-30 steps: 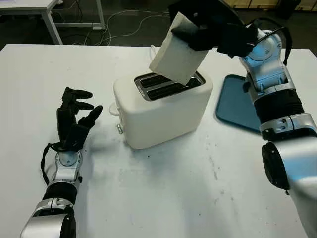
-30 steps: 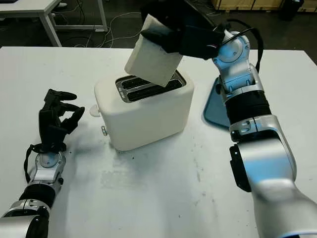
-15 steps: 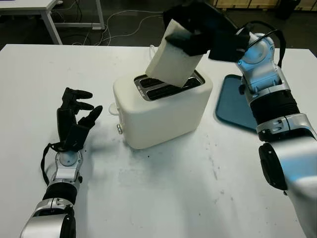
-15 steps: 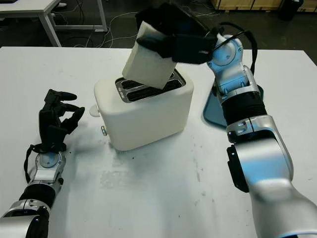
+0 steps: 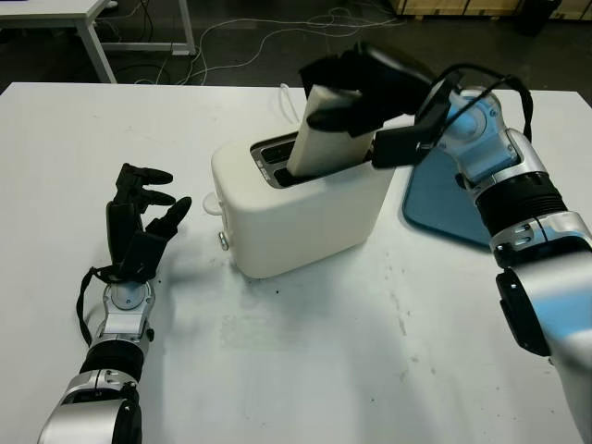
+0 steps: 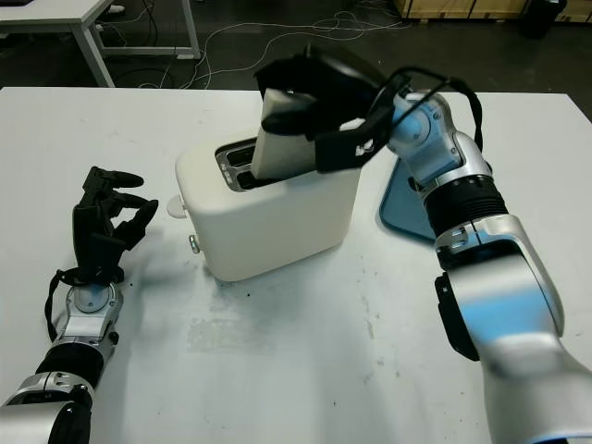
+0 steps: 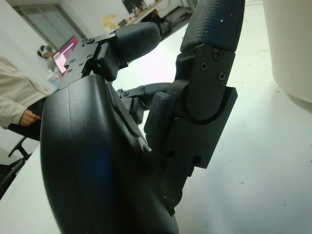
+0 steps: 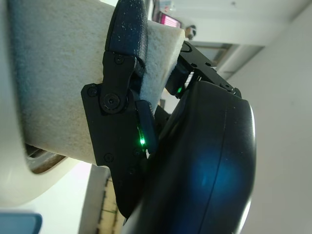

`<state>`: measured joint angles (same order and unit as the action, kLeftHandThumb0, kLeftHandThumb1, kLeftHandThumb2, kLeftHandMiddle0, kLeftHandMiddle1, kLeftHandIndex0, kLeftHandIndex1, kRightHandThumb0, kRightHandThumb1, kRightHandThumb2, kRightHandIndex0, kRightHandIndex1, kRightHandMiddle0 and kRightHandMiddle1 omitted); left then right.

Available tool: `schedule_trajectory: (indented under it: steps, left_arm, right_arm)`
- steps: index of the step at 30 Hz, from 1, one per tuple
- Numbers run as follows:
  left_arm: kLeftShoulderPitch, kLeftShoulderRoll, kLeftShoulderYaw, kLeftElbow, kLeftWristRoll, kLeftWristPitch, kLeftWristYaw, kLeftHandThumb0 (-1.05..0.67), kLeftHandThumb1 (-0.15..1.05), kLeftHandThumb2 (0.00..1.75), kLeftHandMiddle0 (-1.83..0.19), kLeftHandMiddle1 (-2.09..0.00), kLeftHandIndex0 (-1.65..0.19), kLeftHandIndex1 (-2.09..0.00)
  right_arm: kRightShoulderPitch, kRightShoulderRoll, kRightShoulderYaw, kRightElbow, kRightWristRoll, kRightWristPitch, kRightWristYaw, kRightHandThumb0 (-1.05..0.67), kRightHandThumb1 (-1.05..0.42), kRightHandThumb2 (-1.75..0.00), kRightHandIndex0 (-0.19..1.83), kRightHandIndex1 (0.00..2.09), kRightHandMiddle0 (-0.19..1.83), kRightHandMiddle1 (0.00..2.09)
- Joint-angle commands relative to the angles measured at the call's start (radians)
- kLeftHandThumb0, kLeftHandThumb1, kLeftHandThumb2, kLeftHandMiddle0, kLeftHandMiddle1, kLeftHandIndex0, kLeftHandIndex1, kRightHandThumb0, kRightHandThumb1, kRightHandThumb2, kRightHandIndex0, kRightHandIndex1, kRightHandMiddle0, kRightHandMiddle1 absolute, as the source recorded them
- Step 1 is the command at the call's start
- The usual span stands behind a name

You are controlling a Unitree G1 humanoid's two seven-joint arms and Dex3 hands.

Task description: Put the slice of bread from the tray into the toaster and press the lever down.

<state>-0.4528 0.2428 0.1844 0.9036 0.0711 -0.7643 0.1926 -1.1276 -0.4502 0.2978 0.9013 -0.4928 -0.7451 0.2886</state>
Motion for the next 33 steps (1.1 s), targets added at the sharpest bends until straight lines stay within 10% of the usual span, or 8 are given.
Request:
schedule_trajectory:
  steps: [1, 12, 14, 18, 21, 33]
  left_arm:
    - [0.003, -0.003, -0.004, -0.009, 0.000, 0.006, 0.004, -1.05, 0.92, 0.15, -0.36, -1.59, -0.23, -1.56]
    - [-0.001, -0.001, -0.004, 0.004, 0.005, 0.004, 0.013, -1.05, 0.92, 0.17, -0.36, -1.60, -0.23, -1.57]
    - [-0.001, 0.000, -0.005, 0.004, 0.005, 0.006, 0.014, -1.05, 0.92, 0.16, -0.37, -1.60, -0.23, -1.58]
    - [-0.002, -0.004, -0.002, 0.003, -0.004, 0.005, 0.006, -1.05, 0.92, 0.16, -0.36, -1.60, -0.23, -1.57]
    - [-0.003, -0.005, -0.002, 0.009, -0.005, -0.001, 0.004, -1.05, 0.92, 0.15, -0.35, -1.59, -0.23, -1.57]
    - [0.001, -0.001, -0.006, 0.005, 0.010, 0.001, 0.020, -1.05, 0.92, 0.17, -0.35, -1.60, -0.22, -1.57]
  right_arm:
    - [-0.038, -0.019, 0.026, 0.007, -0.043, -0.028, -0.032, -0.42, -0.92, -0.31, 1.07, 1.75, 0.76, 1.75]
    - [-0.057, -0.006, 0.085, 0.027, -0.074, -0.006, 0.011, -0.51, -0.92, -0.32, 1.01, 1.74, 0.72, 1.68]
    - [-0.054, -0.004, 0.086, 0.024, -0.065, 0.000, 0.033, -0.61, -0.92, -0.32, 1.00, 1.64, 0.76, 1.49]
    - [-0.053, -0.010, 0.083, 0.004, -0.028, 0.013, 0.134, -0.80, -0.92, -0.34, 0.59, 0.95, 0.74, 0.39]
    - [-0.048, -0.019, 0.081, -0.018, -0.027, 0.007, 0.137, -0.82, -0.92, -0.37, 0.34, 0.82, 0.65, 0.14]
    - [-0.032, -0.036, 0.032, -0.054, -0.026, -0.042, -0.025, -0.86, -0.92, -0.34, 0.16, 1.00, 0.58, 0.03]
